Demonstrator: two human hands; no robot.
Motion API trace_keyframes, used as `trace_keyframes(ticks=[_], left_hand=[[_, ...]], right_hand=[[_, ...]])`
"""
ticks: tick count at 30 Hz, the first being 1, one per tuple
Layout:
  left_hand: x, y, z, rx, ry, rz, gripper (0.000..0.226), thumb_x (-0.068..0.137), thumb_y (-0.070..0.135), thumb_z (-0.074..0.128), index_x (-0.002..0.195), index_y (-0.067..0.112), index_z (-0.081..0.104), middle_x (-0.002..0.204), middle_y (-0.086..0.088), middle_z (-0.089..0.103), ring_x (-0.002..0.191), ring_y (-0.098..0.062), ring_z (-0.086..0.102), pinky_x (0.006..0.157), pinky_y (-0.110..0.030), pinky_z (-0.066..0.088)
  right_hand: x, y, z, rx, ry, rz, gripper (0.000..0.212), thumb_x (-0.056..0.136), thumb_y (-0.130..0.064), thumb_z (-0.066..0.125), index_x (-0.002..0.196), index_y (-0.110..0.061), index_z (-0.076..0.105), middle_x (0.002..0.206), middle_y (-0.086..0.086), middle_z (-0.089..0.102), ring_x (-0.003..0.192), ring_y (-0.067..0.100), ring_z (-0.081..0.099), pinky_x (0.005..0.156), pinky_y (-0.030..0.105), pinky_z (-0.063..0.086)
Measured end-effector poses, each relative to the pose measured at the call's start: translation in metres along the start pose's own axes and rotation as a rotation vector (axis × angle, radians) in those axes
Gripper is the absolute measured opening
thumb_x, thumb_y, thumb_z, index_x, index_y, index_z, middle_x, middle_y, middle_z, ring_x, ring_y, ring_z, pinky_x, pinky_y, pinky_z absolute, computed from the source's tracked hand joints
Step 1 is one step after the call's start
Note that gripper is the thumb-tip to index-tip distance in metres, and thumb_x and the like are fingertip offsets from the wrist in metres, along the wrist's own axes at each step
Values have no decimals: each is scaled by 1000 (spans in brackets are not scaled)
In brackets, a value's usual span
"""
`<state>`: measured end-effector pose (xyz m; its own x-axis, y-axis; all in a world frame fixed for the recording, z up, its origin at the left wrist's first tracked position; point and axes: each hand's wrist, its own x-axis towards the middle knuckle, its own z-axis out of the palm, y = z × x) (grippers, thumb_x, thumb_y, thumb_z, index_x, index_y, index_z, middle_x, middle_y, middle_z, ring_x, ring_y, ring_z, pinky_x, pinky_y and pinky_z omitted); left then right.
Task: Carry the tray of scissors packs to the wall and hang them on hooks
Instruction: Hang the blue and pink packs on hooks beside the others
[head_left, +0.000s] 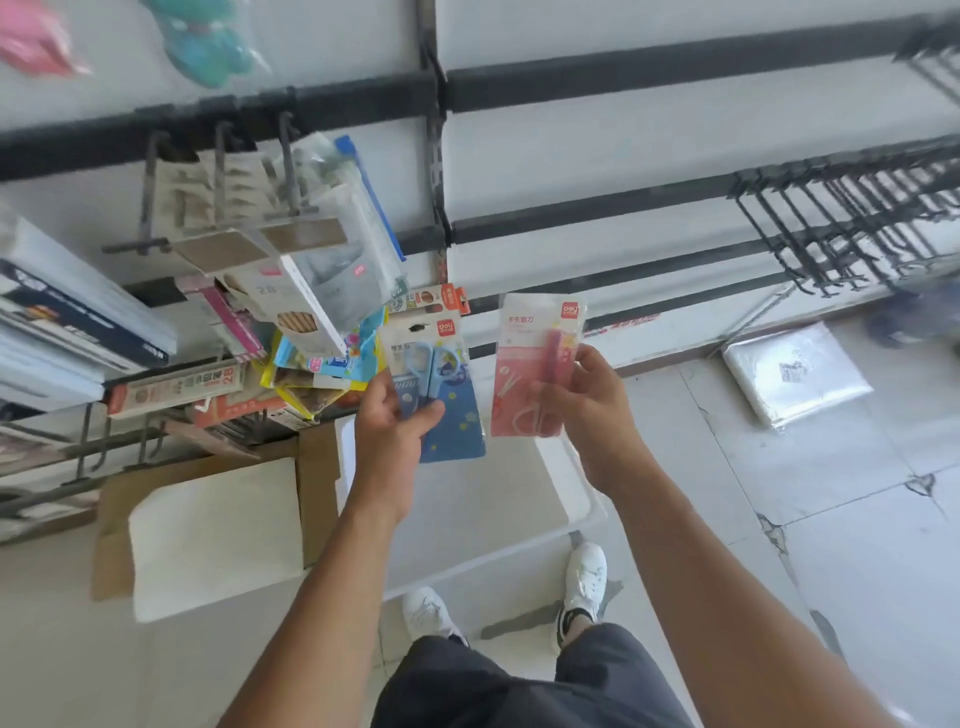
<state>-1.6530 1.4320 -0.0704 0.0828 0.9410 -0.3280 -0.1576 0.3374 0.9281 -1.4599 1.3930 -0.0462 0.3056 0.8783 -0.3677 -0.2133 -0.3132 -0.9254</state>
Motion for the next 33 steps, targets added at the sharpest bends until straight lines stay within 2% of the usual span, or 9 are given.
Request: trace_keyframes(ticks=[2, 5, 9, 12, 14, 17, 25, 30, 33], left_hand=[[-9, 22, 14, -31, -20, 61, 38, 87, -13, 59, 120, 6, 57, 101, -11, 73, 73, -8, 71, 57, -18, 51], [-23, 50, 39, -56, 0, 169, 37, 86, -14, 62, 117, 8, 59, 90, 0, 78, 76, -10, 73, 63, -23, 56], [-47, 76, 82, -89, 49, 281, 42, 85, -11, 66, 120, 9, 59, 97, -2, 78, 85, -18, 73, 71, -33, 60], [-67, 91, 129, -131, 90, 355, 47, 84, -9, 68, 125, 10, 57, 104, -6, 75, 88, -19, 73, 73, -34, 59], [-80, 101, 163, -149, 101, 411, 44, 83, -11, 68, 116, 16, 61, 98, 0, 77, 83, -14, 73, 70, -30, 58], [-96, 118, 210, -154, 111, 492, 45, 82, -12, 68, 116, 16, 63, 100, -1, 78, 85, -15, 72, 77, -32, 58], [-119, 180, 287, -170, 98, 643, 43, 82, -8, 70, 118, 15, 62, 100, 0, 79, 89, -17, 74, 76, -33, 58], [-111, 220, 319, -147, 57, 743, 44, 83, -9, 69, 118, 16, 62, 99, 1, 79, 87, -16, 74, 77, -29, 57], [-98, 244, 338, -147, 21, 788, 43, 82, -6, 71, 118, 17, 62, 100, 1, 79, 84, -15, 75, 73, -30, 59]], right_hand=[[-7, -22, -8, 14, -17, -46, 36, 86, 17, 58, 116, -2, 56, 98, 14, 76, 75, 23, 76, 64, 39, 60], [-15, -52, -28, 37, -38, -130, 39, 87, 15, 59, 122, -1, 55, 101, 14, 76, 77, 21, 77, 61, 31, 59], [-24, -91, -70, 41, -101, -246, 39, 88, 12, 62, 121, -7, 53, 83, 0, 79, 67, 13, 75, 53, 24, 55], [-32, -122, -115, 25, -185, -312, 38, 88, 10, 64, 119, -11, 54, 88, 6, 79, 68, 20, 75, 56, 31, 56], [-36, -145, -147, 38, -213, -344, 36, 89, 8, 65, 119, -9, 55, 97, 13, 78, 74, 25, 77, 61, 35, 60], [-41, -181, -187, 22, -233, -418, 35, 91, 6, 65, 122, -7, 55, 103, 18, 77, 82, 32, 77, 68, 45, 63], [-39, -267, -233, 82, -252, -602, 32, 92, 2, 67, 121, -12, 60, 97, 11, 79, 83, 29, 78, 69, 48, 63], [-30, -310, -239, 138, -246, -711, 30, 93, 3, 65, 119, -12, 63, 92, -1, 80, 76, 15, 77, 58, 27, 59], [-18, -336, -245, 171, -222, -760, 28, 94, 2, 65, 117, -12, 62, 90, -5, 80, 76, 13, 77, 57, 28, 59]])
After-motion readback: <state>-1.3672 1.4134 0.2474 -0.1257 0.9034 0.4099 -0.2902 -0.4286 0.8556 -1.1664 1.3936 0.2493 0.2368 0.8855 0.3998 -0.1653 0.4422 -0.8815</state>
